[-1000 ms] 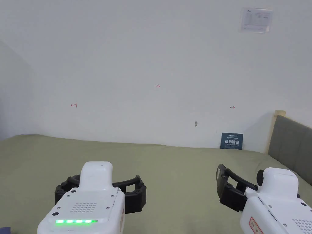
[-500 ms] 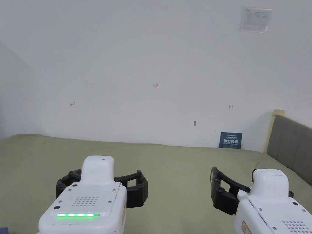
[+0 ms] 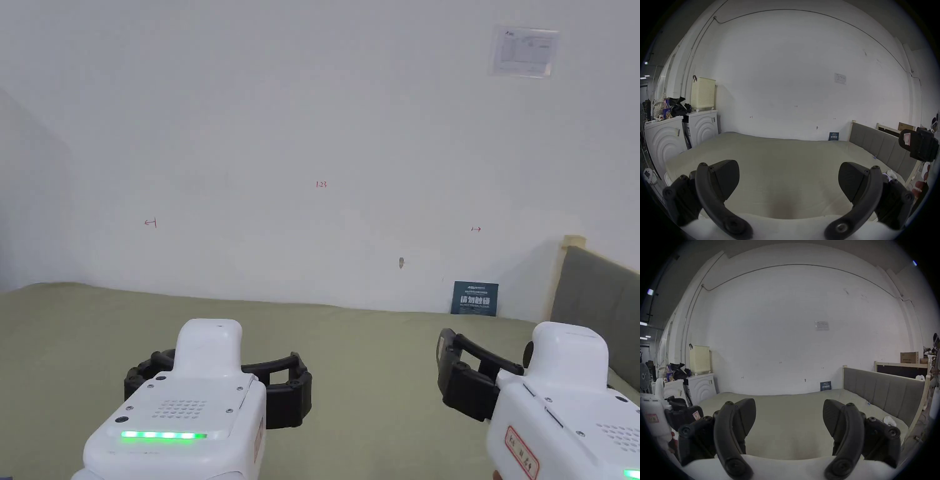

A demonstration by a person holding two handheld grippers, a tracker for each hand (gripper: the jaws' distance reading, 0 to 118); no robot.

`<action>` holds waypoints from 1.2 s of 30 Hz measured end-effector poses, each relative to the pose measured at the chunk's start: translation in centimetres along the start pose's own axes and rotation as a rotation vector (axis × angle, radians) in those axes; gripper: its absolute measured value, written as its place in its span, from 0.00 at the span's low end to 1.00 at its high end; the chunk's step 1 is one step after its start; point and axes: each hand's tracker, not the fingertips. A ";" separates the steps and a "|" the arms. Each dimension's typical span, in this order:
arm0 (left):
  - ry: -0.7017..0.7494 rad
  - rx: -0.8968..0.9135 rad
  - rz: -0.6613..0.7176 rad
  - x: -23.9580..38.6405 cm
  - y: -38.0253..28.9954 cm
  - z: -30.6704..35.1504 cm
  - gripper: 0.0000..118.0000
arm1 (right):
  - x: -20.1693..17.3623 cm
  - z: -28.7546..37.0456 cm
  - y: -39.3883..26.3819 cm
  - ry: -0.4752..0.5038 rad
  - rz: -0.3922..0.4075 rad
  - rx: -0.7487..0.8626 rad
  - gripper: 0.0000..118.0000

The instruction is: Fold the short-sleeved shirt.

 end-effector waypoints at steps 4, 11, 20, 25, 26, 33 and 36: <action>-0.003 -0.002 -0.016 0.1 0.2 -0.2 1.00 | 0.6 -0.3 0.4 0.007 -0.034 -0.013 0.75; 0.003 -0.028 0.009 -0.3 0.0 -0.7 1.00 | 1.0 -0.6 0.4 -0.047 -0.037 -0.046 0.75; 0.010 -0.032 -0.004 -0.1 0.3 -1.0 1.00 | 1.1 -1.1 0.4 -0.016 -0.054 -0.090 0.75; 0.001 -0.044 0.003 0.0 0.1 -1.4 1.00 | 0.7 -1.3 0.4 -0.034 -0.035 -0.101 0.75; 0.003 -0.044 -0.001 0.1 0.1 -1.3 1.00 | 0.7 -1.3 0.4 -0.039 -0.026 -0.106 0.75; 0.001 -0.044 -0.007 0.1 -0.1 -1.6 1.00 | 1.0 -2.0 0.1 -0.057 -0.057 -0.152 0.75; 0.002 -0.039 -0.008 -0.1 -0.1 -1.7 1.00 | 0.3 -2.0 -0.4 -0.054 -0.049 -0.166 0.75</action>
